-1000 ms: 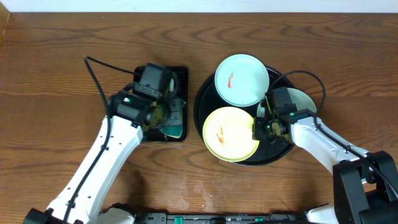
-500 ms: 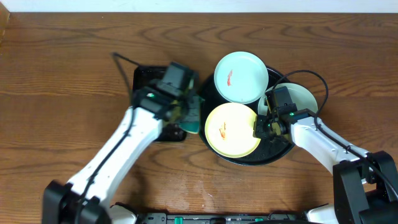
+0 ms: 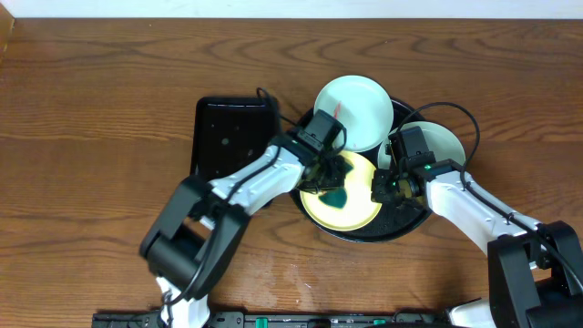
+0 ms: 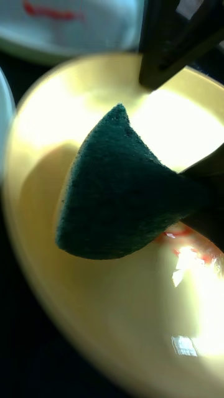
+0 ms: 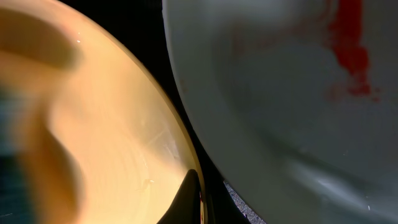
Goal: Clean dirty plates on tray and stack at the side
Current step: 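Scrub the yellow plate's red smear with the held sponge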
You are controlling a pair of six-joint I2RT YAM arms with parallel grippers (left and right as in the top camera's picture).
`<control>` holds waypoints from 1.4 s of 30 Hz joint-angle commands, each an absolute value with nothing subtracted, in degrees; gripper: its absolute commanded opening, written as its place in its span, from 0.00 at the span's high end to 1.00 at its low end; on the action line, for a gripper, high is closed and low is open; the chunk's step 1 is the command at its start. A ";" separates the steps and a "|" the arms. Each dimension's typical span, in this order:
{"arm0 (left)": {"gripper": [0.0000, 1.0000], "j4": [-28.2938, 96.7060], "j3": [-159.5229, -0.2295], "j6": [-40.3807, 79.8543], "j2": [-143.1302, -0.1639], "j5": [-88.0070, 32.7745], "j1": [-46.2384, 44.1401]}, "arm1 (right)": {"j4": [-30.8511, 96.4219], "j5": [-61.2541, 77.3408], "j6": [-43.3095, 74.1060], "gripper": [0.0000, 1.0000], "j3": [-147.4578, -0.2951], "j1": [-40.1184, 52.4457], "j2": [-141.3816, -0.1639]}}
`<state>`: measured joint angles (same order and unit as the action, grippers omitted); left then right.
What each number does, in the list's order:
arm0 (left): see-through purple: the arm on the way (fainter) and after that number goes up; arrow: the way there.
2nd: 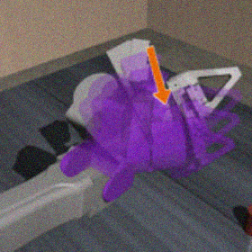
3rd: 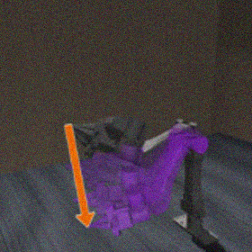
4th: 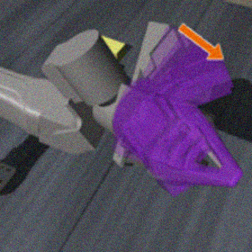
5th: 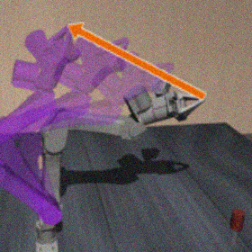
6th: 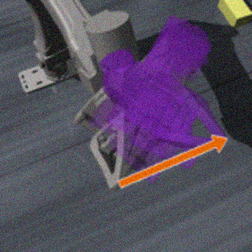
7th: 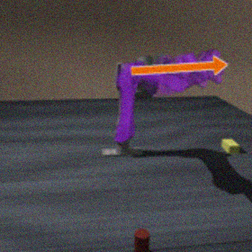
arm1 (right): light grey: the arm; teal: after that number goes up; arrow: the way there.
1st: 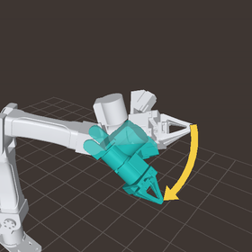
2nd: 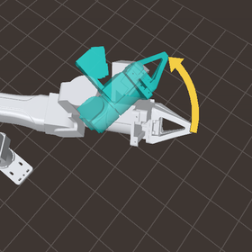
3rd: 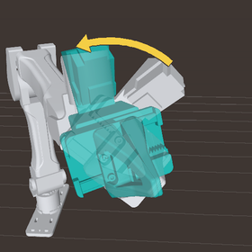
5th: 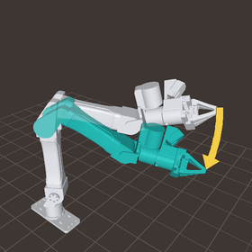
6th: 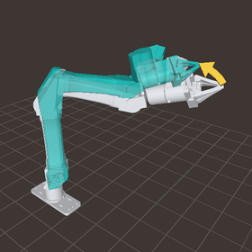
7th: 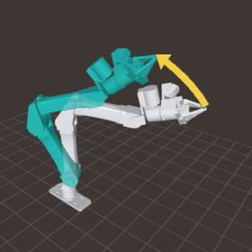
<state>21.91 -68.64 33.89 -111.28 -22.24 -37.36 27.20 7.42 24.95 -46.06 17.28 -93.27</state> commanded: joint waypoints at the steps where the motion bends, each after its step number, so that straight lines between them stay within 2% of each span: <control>1: 0.92 21.61 -68.58 36.73 -114.96 -26.09 -38.24 | 27.46 4.97 23.92 0.99 -45.65 17.34 -94.24; 5: 0.93 24.86 -68.58 36.73 -117.80 -21.67 -37.34 | 27.44 4.97 23.92 0.99 -45.65 17.34 -94.24; 13: 0.93 42.70 -72.71 36.73 -115.77 5.32 -35.38 | 27.51 4.97 23.94 0.99 -45.65 17.34 -94.26; 17: 0.93 45.25 -74.13 36.75 -115.61 9.50 -35.73 | 27.59 4.97 23.94 0.99 -45.65 17.34 -94.24; 21: 0.92 40.84 -73.89 36.75 -115.85 4.25 -36.73 | 27.77 4.95 23.92 0.99 -45.65 17.34 -94.24; 30: 0.92 23.40 -72.64 36.77 -115.90 -22.20 -40.32 | 27.77 4.97 21.98 0.99 -45.65 17.34 -94.24; 42: 0.92 19.62 -72.58 37.58 -115.94 -24.84 -44.31 | 27.68 4.97 21.56 0.99 -45.65 17.34 -94.24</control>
<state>19.49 -73.36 36.69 -114.93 -22.63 -44.10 27.16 7.38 23.40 -46.09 17.23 -93.27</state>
